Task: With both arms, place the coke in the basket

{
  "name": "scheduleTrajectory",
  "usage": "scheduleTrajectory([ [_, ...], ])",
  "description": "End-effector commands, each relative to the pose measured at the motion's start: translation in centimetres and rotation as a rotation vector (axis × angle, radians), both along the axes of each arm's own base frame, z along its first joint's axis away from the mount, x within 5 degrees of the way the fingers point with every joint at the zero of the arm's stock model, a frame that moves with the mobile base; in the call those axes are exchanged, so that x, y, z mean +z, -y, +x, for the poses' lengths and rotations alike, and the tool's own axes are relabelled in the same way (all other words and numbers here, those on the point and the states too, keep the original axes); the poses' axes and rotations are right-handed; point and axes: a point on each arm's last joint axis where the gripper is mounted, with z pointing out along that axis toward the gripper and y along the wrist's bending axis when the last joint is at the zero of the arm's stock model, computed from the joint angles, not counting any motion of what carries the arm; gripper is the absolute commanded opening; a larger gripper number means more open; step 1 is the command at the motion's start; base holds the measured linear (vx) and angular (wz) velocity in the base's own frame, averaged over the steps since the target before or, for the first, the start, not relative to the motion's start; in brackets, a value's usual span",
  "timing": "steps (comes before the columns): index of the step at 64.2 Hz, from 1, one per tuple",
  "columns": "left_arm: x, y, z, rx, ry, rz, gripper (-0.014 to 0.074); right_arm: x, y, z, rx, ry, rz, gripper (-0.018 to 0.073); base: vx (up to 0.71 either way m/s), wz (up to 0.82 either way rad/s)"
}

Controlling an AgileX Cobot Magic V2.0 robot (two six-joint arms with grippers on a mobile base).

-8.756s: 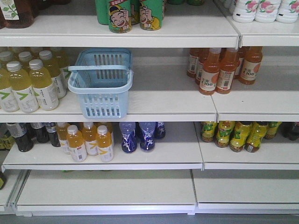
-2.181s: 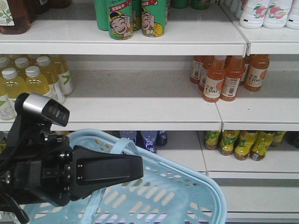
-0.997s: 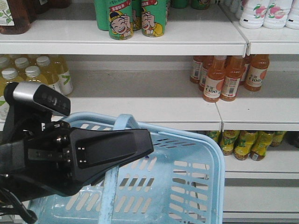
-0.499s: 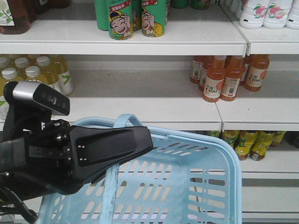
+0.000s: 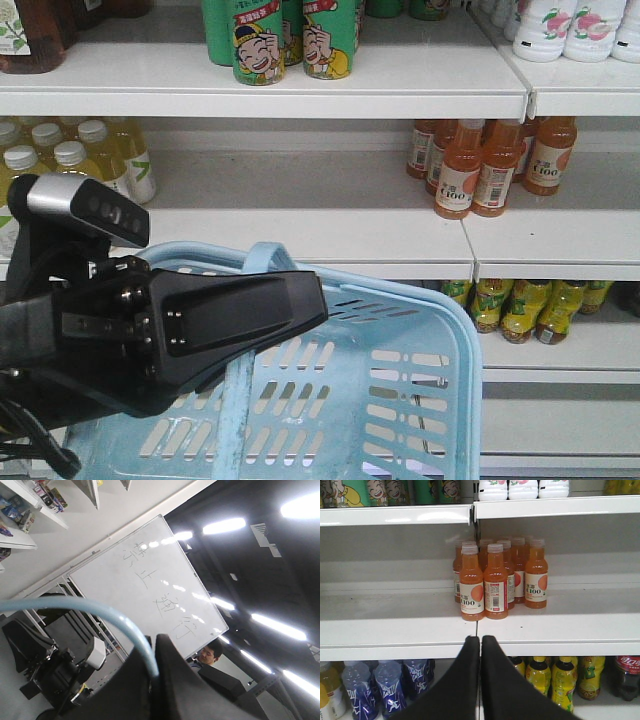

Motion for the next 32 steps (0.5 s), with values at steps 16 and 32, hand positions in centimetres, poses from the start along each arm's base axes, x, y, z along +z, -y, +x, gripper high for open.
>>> scheduleTrajectory([
  [16, 2.55, -0.60, -1.22, -0.090, 0.070, -0.185, -0.0008, 0.77, 0.02, -0.10, -0.004, 0.108, -0.005, -0.0005, 0.00, 0.00],
  [32, 2.55, -0.60, -1.22, -0.090, 0.070, -0.185, -0.0008, 0.87, 0.02, -0.11, -0.004, 0.116, -0.006, -0.0005, 0.00, 0.00],
])
